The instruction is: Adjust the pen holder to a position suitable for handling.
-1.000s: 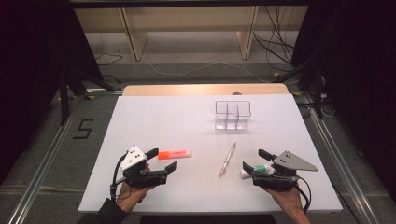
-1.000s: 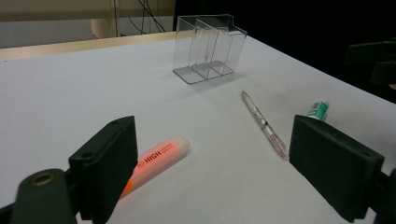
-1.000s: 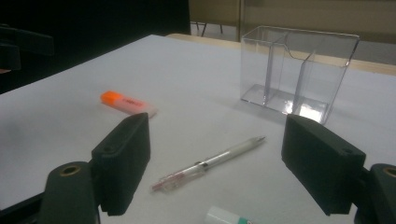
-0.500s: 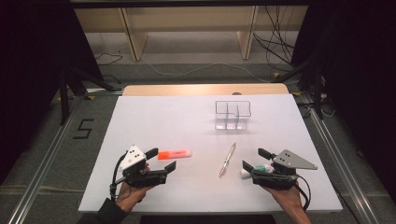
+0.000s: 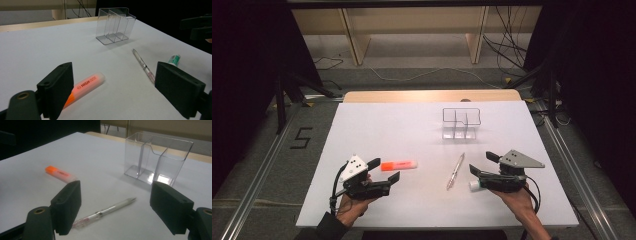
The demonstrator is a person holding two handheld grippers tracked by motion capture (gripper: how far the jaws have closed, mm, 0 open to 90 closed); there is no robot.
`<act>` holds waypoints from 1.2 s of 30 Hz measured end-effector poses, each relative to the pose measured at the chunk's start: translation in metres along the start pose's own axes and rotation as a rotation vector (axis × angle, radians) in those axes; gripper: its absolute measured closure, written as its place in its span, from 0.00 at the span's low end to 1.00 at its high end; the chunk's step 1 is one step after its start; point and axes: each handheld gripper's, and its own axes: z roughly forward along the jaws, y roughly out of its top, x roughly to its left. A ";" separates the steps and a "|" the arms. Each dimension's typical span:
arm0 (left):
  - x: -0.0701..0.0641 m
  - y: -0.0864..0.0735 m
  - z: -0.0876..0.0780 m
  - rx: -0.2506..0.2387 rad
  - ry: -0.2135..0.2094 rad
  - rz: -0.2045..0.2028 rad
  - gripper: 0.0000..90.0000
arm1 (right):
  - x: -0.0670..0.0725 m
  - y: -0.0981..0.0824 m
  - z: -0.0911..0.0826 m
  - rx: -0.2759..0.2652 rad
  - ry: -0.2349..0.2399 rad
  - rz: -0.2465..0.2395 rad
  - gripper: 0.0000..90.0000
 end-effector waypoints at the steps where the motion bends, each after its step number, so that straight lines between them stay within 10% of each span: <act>1: 0.000 0.000 0.000 -0.001 0.001 -0.002 0.16 | -0.003 0.001 0.002 0.005 -0.007 0.006 0.29; 18: 0.002 0.000 -0.001 -0.004 0.007 -0.003 0.17 | -0.066 0.017 0.034 0.048 -0.140 0.092 0.45; 36: 0.003 0.000 -0.001 -0.011 0.012 -0.007 0.17 | -0.107 0.025 0.064 0.092 -0.204 0.162 0.95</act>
